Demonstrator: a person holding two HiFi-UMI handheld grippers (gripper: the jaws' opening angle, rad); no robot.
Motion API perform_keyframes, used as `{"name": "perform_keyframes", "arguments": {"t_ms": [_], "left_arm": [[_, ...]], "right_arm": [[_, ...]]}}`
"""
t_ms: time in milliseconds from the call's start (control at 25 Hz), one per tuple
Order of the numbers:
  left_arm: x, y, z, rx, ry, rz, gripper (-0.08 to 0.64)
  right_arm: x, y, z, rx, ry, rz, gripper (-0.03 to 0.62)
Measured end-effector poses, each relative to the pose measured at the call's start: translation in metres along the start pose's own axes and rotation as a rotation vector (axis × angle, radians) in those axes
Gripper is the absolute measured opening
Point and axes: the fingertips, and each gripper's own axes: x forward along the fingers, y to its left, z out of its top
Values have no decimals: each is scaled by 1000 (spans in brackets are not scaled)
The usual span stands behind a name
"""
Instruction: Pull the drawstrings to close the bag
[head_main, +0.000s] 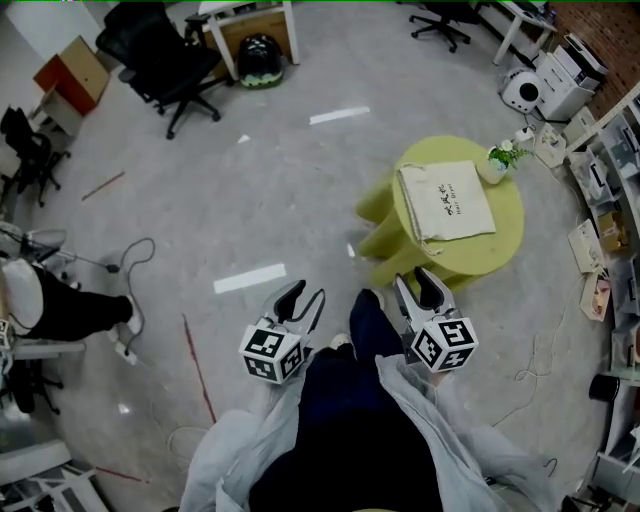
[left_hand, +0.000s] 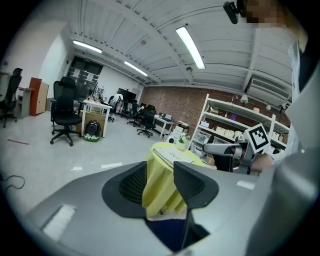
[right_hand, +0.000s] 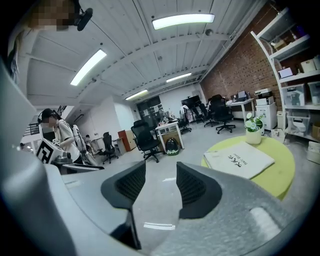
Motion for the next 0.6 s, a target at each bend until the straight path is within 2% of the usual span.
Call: {"name": "perform_keyframes", "arguments": {"t_ms": [120,240,440,600], "left_arm": [[3,5,-10,-30,19,11,163],[19,16,-7,-40,28,14,163],[72,32,27,13,43,-29,163],[134,45,75,57,52,-84,163]], "right_arm": [[5,-5,-11,-4,37,5,184],[17,-23,-7,5,33,-16,184],[52,-66,16,28,2,-77,184],[83,-105,46,53,-22,-132,184]]}}
